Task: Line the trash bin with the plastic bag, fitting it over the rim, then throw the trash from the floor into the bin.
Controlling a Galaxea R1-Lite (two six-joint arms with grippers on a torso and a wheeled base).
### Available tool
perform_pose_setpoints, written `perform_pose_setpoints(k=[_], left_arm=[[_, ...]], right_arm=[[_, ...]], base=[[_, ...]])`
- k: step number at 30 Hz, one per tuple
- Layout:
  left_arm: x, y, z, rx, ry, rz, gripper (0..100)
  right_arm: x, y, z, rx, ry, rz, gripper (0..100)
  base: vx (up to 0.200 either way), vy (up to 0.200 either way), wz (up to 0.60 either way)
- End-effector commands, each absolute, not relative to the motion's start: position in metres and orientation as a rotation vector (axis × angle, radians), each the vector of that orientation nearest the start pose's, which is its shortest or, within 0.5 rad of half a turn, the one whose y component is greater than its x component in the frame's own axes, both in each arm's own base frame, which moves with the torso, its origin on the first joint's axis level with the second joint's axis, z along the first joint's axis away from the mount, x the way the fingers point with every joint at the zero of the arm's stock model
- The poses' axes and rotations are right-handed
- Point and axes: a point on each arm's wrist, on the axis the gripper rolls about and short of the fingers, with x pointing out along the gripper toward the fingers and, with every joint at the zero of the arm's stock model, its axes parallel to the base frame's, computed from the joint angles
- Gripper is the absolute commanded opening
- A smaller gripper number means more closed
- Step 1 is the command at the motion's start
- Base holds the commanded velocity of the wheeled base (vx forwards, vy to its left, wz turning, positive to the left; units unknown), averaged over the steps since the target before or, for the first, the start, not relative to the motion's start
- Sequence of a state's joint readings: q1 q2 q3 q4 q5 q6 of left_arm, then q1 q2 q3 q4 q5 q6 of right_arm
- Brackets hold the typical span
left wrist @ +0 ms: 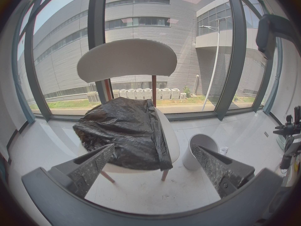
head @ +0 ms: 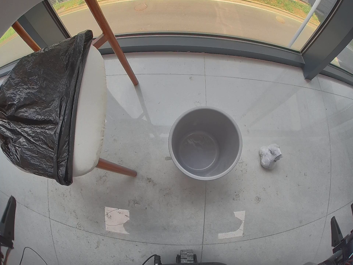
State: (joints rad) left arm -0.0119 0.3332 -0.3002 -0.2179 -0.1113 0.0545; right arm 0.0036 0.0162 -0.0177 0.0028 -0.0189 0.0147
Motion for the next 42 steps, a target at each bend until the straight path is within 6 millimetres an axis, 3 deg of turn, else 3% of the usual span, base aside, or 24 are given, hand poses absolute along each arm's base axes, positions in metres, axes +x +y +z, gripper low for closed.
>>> perform_pose_setpoints(k=[1, 8, 12, 18, 31, 42], left_arm=[[0.133, -0.015, 0.265, 0.025, 0.052, -0.257, 100], [0.189, -0.026, 0.278, 0.009, 0.105, -0.272, 100], [0.220, -0.029, 0.290, -0.108, 0.114, -0.263, 100], [0.263, -0.032, 0.289, -0.159, 0.149, -0.222, 100], [0.301, -0.037, 0.272, -0.154, 0.201, -0.182, 100], [0.301, -0.037, 0.269, -0.153, 0.215, -0.161, 100]], right_arm=[[-0.022, -0.001, 0.075, 0.014, 0.015, -0.014, 100], [-0.022, -0.001, 0.075, 0.018, 0.015, -0.014, 100], [-0.022, -0.001, 0.076, 0.018, 0.014, -0.014, 100], [-0.022, -0.001, 0.076, 0.018, 0.014, -0.014, 100], [-0.022, 0.000, 0.076, 0.018, 0.014, -0.012, 100], [-0.022, 0.000, 0.076, 0.018, 0.014, -0.012, 100]], base=[[0.000, 0.000, 0.00], [0.000, 0.000, 0.00], [0.000, 0.000, 0.00], [0.000, 0.000, 0.00], [0.000, 0.000, 0.00], [0.000, 0.000, 0.00]])
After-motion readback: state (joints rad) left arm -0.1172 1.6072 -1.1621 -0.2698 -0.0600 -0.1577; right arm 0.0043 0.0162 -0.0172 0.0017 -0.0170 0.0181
